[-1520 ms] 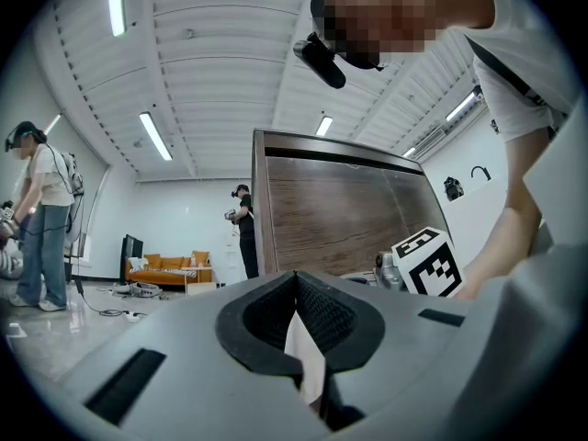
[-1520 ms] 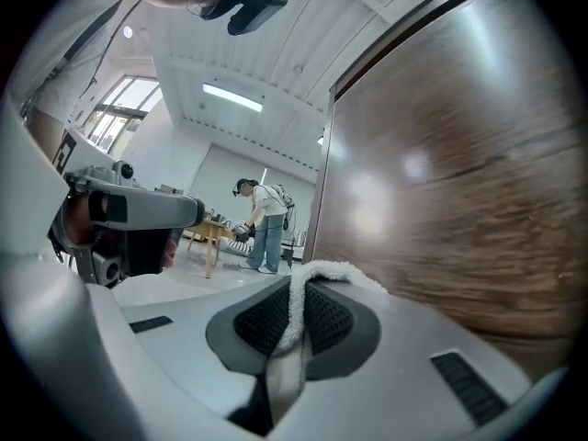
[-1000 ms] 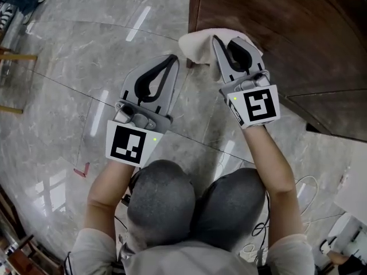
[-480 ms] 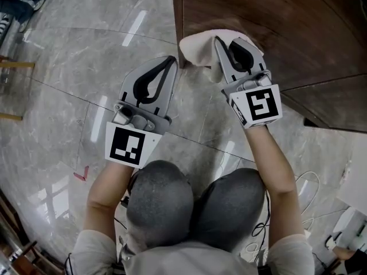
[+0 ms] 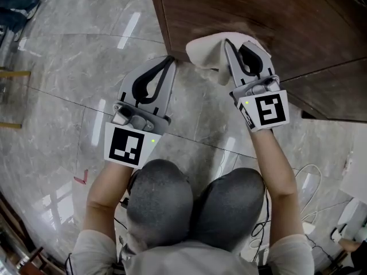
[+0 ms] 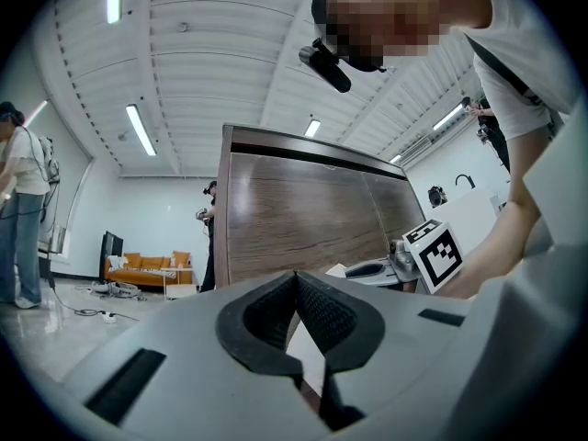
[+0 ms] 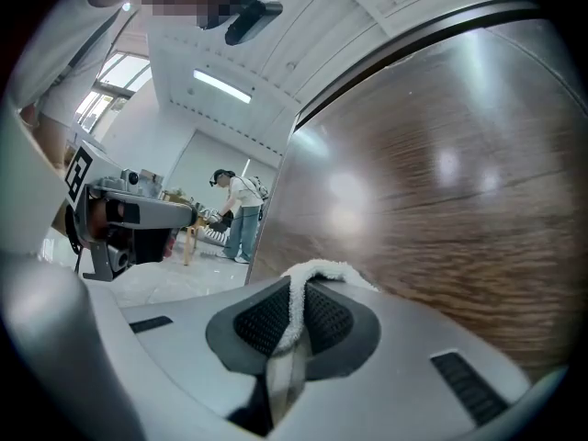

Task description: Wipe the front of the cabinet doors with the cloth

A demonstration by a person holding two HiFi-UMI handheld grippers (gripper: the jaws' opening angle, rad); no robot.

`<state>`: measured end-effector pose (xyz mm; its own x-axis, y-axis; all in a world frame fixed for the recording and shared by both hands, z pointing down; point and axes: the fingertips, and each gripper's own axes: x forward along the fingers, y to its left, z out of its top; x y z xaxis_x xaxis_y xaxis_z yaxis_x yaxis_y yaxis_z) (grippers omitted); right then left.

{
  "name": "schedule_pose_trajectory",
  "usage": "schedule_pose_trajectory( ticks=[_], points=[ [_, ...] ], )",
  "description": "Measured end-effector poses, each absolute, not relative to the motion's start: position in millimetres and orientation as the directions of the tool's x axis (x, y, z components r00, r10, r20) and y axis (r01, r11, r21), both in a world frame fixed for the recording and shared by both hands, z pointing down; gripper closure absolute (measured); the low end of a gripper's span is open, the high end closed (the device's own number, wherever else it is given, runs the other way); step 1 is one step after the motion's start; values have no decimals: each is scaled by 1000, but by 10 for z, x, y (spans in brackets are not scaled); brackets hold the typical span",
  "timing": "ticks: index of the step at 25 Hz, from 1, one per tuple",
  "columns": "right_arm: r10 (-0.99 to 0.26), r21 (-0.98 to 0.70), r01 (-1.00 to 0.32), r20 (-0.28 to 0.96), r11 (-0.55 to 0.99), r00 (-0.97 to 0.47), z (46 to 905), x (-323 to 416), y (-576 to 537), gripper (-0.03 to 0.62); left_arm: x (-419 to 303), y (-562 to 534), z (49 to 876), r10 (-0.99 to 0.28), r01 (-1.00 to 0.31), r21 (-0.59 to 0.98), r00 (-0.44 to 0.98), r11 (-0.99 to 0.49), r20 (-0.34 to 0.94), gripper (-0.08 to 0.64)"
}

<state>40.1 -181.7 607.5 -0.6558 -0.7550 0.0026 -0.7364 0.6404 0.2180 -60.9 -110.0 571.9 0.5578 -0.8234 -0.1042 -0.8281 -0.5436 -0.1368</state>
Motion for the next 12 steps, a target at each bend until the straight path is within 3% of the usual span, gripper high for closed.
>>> schedule_pose_trajectory(
  ticks=[12],
  points=[
    [-794,225,-774,-5,591,-608,6063,918,-1734,540,-229,-1122,5838,-791,-794,-119,606,-596,-84,543]
  ],
)
